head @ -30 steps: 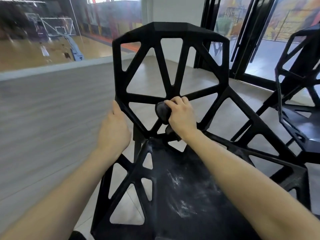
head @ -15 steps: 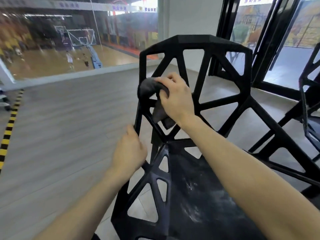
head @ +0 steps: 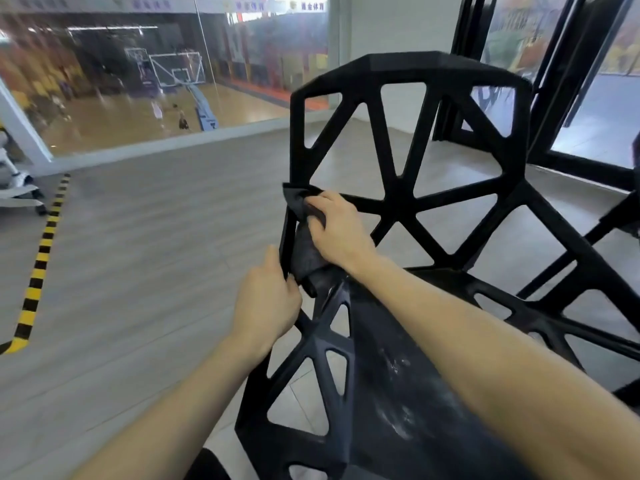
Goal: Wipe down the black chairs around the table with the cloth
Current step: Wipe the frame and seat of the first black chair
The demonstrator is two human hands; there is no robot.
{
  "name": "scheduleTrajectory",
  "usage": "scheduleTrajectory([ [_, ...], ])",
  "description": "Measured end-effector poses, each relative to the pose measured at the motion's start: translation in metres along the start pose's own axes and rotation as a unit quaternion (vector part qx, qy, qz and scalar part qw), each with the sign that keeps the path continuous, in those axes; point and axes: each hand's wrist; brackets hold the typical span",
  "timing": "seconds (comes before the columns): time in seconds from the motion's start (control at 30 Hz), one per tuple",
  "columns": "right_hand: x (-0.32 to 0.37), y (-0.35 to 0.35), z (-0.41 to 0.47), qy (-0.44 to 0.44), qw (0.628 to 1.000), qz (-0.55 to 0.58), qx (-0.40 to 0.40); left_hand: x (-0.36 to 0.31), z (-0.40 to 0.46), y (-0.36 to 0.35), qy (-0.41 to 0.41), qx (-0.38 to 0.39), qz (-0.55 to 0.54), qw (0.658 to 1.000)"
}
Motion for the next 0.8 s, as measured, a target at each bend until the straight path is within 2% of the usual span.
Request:
scheduleTrajectory([
  [0.07,-0.016,-0.012,-0.028,-0.038,0.999,-0.03,0.017,0.001,0.0,0.0,-0.004,0.0,0.005,1.0],
  [0.17,-0.063,0.009,-0.077,-0.086,0.975,-0.145,0.142,-0.001,-0.001,-0.002,-0.01,0.001,0.016,1.0],
  [0.2,-0.067,0.018,-0.072,-0.098,0.972,-0.147,0.152,-0.002,-0.001,-0.003,-0.011,0.002,0.02,1.0],
  [0.23,-0.062,0.022,-0.058,-0.094,0.979,-0.127,0.129,-0.002,0.0,-0.003,-0.011,0.002,0.024,1.0],
  [0.33,-0.015,0.006,-0.011,-0.042,0.999,-0.002,-0.019,-0.002,-0.001,-0.001,-0.015,-0.002,0.022,1.0],
  [0.4,-0.002,-0.012,-0.013,-0.041,0.998,0.029,-0.032,-0.002,-0.001,0.0,-0.012,-0.003,0.021,1.0],
  [0.47,-0.029,-0.014,-0.042,-0.067,0.997,-0.022,0.024,-0.002,-0.001,0.0,-0.012,-0.001,0.028,1.0],
  [0.5,-0.051,-0.006,-0.059,-0.088,0.99,-0.073,0.079,-0.003,-0.001,0.0,-0.008,0.001,0.033,0.999],
  [0.57,-0.084,0.019,-0.077,-0.123,0.963,-0.144,0.194,-0.003,0.0,-0.002,-0.007,0.004,0.044,0.999],
  [0.6,-0.089,0.029,-0.073,-0.127,0.955,-0.154,0.221,-0.004,0.0,-0.002,-0.008,0.004,0.047,0.999],
  [0.63,-0.088,0.036,-0.064,-0.124,0.955,-0.153,0.221,-0.004,0.0,-0.002,-0.008,0.002,0.05,0.999],
  [0.67,-0.083,0.04,-0.052,-0.121,0.963,-0.147,0.189,-0.004,-0.001,-0.002,-0.007,0.002,0.051,0.999],
  [0.73,-0.075,0.042,-0.033,-0.112,0.978,-0.156,0.076,-0.005,0.0,-0.001,-0.005,-0.001,0.05,0.999],
  [0.77,-0.071,0.043,-0.031,-0.108,0.978,-0.171,0.045,-0.005,-0.001,-0.001,-0.005,-0.004,0.052,0.999],
  [0.8,-0.069,0.04,-0.037,-0.108,0.975,-0.184,0.056,-0.004,-0.001,-0.001,-0.005,-0.005,0.053,0.999],
])
Point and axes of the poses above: each hand's wrist, its own z-axis towards the middle knuckle, its own y-axis out of the back of the hand, x = y × z, and after that the axes turned 8 degrees about -x, right-handed
